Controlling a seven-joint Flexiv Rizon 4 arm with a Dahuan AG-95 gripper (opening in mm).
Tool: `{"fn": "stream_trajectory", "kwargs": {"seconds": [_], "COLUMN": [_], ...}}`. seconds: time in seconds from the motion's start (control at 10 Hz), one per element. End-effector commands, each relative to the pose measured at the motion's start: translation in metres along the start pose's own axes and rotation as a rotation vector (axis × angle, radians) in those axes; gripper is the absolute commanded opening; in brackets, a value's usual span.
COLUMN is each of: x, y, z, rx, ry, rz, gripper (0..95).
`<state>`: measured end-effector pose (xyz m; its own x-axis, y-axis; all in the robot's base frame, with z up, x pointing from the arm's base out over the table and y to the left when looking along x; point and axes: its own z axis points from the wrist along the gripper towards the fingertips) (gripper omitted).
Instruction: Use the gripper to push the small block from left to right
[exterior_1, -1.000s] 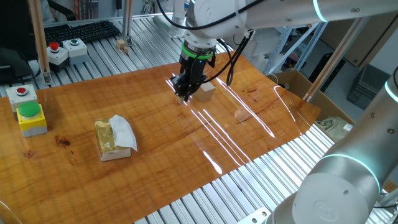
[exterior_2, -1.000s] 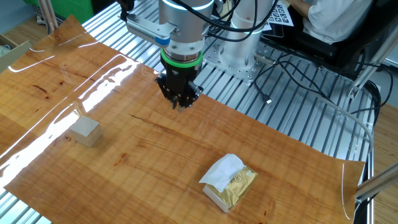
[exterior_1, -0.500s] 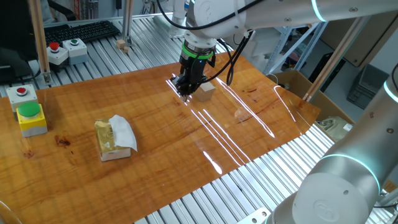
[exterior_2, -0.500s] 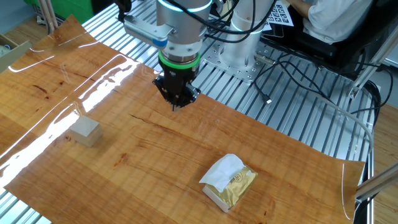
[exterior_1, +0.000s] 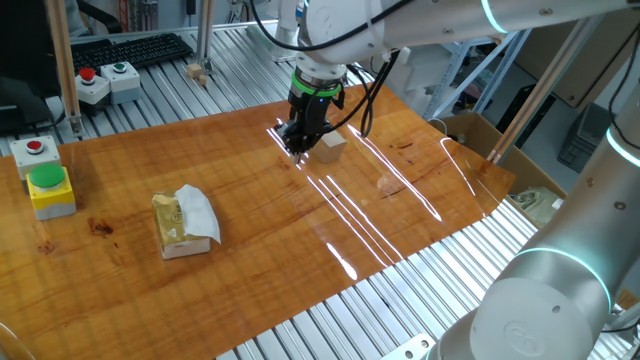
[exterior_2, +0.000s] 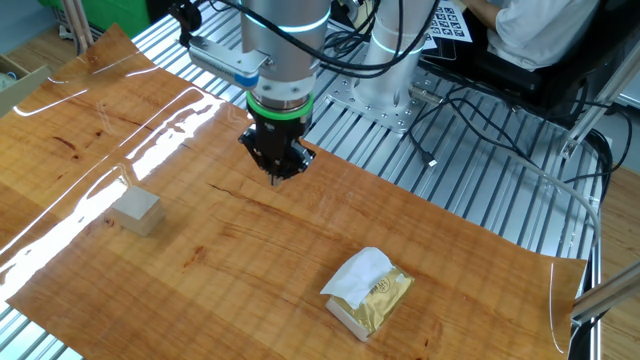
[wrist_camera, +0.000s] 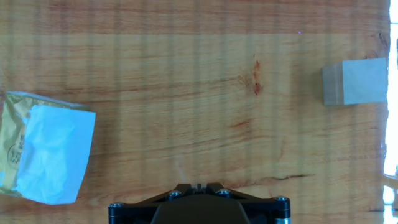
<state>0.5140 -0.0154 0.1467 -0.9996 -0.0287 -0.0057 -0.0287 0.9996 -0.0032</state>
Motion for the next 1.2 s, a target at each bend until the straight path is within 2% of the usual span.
{"fn": "stream_trajectory", "kwargs": {"seconds": [0.1,0.4,0.6,0.7,1.2], "x": [-0.006,-0.013,-0.029,-0.032,-0.063], "y": [-0.006,-0.015,-0.032,-0.036,-0.087], "z": [0.008,0.014,0.023,0.024,0.03], "rx": [-0.005,0.002,0.002,0.003,0.002], "ry": [0.002,0.003,0.004,0.004,0.004], "rz": [-0.008,-0.004,-0.016,-0.02,-0.08], "gripper": [0.0,0.0,0.0,0.0,0.0]}}
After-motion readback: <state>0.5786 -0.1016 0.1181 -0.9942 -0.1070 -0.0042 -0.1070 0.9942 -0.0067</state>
